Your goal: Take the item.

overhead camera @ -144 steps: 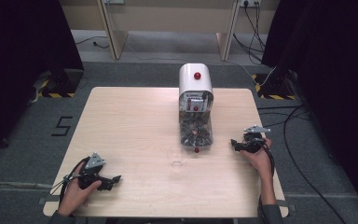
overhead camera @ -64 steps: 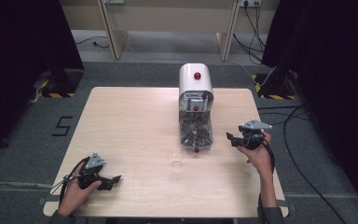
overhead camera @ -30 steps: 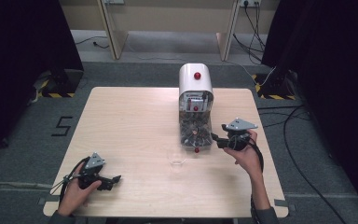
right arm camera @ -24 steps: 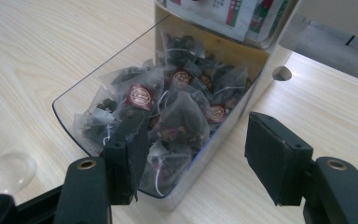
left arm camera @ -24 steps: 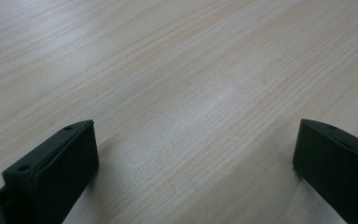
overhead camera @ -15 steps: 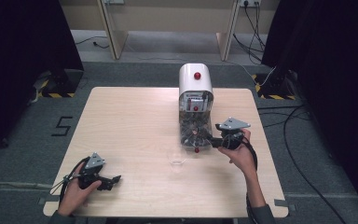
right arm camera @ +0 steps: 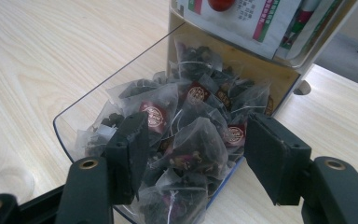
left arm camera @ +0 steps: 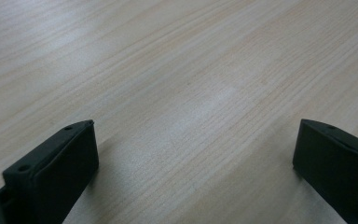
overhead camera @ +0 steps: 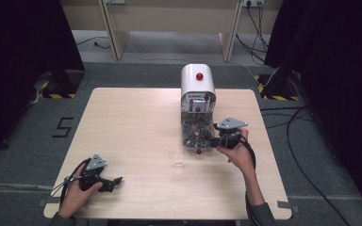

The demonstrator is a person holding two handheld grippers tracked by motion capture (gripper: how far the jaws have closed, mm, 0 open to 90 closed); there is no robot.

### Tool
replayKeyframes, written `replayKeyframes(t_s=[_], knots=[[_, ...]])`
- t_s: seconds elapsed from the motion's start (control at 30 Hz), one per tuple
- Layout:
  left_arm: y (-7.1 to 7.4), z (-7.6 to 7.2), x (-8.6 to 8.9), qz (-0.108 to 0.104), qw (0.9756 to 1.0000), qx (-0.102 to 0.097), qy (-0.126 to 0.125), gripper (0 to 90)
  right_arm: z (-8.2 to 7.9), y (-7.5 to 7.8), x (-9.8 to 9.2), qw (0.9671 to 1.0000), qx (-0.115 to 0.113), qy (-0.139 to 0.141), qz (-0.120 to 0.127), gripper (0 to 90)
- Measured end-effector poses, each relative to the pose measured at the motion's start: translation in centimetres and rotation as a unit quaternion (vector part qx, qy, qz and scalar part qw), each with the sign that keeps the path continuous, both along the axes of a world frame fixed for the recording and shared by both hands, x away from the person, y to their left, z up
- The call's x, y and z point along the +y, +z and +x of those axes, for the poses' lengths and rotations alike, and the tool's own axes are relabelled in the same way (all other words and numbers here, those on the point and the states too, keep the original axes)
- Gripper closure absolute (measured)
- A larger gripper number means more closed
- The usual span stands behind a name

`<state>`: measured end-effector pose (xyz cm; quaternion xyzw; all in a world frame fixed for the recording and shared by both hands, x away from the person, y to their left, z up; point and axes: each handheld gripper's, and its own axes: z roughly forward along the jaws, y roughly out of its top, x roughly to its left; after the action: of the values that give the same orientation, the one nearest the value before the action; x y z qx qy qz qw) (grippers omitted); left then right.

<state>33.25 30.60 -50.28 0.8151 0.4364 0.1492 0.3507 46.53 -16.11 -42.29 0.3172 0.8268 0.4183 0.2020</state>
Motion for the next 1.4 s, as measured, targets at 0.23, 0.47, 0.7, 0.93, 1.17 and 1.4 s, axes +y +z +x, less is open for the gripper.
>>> replayKeyframes(t_s=[0.23,0.47,0.7,0.93,1.17,1.4], knots=[[0.0,0.0,0.0,0.0,1.0,0.0,0.0,0.0,0.4,-0.3,0.4,1.0,0.001,0.007,-0.005,42.8],[0.0,0.0,0.0,0.0,1.0,0.0,0.0,0.0,0.8,-0.9,0.8,0.9998,0.001,0.012,-0.013,44.4],[0.0,0.0,0.0,0.0,1.0,0.0,0.0,0.0,1.2,-1.6,1.2,0.9996,0.004,0.017,-0.021,45.9],[0.0,0.0,0.0,0.0,1.0,0.0,0.0,0.0,1.6,-2.3,1.4,0.9992,0.007,0.018,-0.036,49.3],[0.0,0.0,0.0,0.0,1.0,0.0,0.0,0.0,1.6,-2.6,1.4,0.9986,0.005,0.023,-0.047,62.2],[0.0,0.0,0.0,0.0,1.0,0.0,0.0,0.0,1.5,-2.3,1.1,0.9988,-0.002,0.02,-0.045,84.0]])
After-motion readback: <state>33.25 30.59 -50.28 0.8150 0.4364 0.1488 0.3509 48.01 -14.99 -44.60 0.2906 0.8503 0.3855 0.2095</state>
